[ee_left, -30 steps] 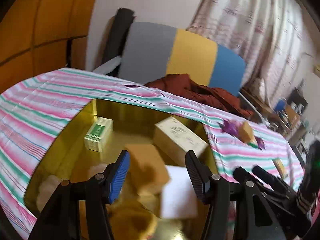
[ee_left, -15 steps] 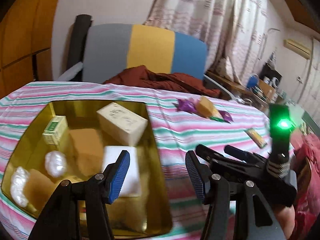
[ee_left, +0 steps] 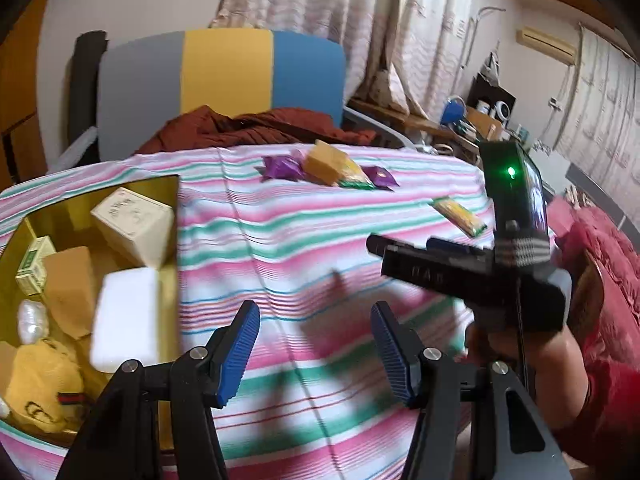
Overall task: Organize objects
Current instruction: 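Move both tools back toward the cracker packs and sponge on the cloth, then grasp the WEIDAN cracker pack with the right gripper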
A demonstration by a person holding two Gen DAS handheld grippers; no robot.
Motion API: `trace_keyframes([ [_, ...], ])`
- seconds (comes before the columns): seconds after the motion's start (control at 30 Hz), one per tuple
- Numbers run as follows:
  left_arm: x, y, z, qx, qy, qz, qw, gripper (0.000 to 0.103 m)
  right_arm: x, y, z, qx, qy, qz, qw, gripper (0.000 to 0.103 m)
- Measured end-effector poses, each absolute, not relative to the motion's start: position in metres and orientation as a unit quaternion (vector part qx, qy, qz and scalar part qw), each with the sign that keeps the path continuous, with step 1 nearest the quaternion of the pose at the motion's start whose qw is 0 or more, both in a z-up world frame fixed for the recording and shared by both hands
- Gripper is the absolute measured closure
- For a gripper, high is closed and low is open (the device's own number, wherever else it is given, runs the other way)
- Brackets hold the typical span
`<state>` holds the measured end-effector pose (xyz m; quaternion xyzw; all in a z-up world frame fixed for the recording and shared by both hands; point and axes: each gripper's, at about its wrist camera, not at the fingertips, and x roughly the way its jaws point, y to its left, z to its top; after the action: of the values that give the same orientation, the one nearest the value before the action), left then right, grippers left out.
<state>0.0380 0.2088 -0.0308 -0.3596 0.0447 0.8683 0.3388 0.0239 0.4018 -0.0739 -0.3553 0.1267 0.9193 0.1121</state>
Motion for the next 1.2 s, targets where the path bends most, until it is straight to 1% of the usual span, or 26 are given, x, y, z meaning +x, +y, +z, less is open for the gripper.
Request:
trace_keyframes([
  [0.27,0.043,0.231,-0.038,-0.373,0.065,0.854,0.357,0.044,0.032,0.466,-0.071,-0.348,0.115,0.916,0.166,0.018],
  [0.5,0.041,0.239,-0.045,-0.389,0.069,0.848,0.355,0.044,0.023,0.552,-0.058,-0.335,0.095,0.902,0.255,0.017],
  [0.57,0.041,0.240,-0.046,-0.392,0.070,0.846,0.354,0.044,0.019,0.570,-0.056,-0.336,0.094,0.899,0.264,0.014],
  [0.7,0.038,0.244,-0.049,-0.397,0.074,0.844,0.353,0.044,0.013,0.603,-0.061,-0.352,0.098,0.888,0.279,0.014],
  [0.83,0.036,0.249,-0.050,-0.401,0.078,0.842,0.353,0.044,0.002,0.622,-0.077,-0.382,0.106,0.877,0.272,0.014],
  [0.87,0.035,0.251,-0.050,-0.402,0.081,0.841,0.352,0.044,0.002,0.626,-0.082,-0.388,0.113,0.874,0.271,0.015],
  [0.9,0.034,0.253,-0.050,-0.402,0.084,0.841,0.352,0.044,0.000,0.628,-0.086,-0.395,0.120,0.870,0.270,0.019],
  [0.93,0.032,0.256,-0.050,-0.402,0.087,0.841,0.352,0.044,-0.001,0.629,-0.089,-0.399,0.122,0.868,0.269,0.032],
  [0.97,0.030,0.259,-0.050,-0.401,0.090,0.840,0.353,0.044,-0.003,0.628,-0.092,-0.404,0.123,0.867,0.265,0.040],
  [1.0,0.029,0.261,-0.050,-0.402,0.092,0.840,0.353,0.044,-0.005,0.627,-0.094,-0.409,0.120,0.866,0.263,0.041],
  [1.07,0.024,0.267,-0.049,-0.403,0.094,0.839,0.354,0.044,-0.007,0.622,-0.094,-0.409,0.112,0.868,0.259,0.051],
  [1.2,0.007,0.283,-0.046,-0.405,0.095,0.838,0.354,0.044,-0.006,0.618,-0.095,-0.399,0.144,0.871,0.246,0.053],
])
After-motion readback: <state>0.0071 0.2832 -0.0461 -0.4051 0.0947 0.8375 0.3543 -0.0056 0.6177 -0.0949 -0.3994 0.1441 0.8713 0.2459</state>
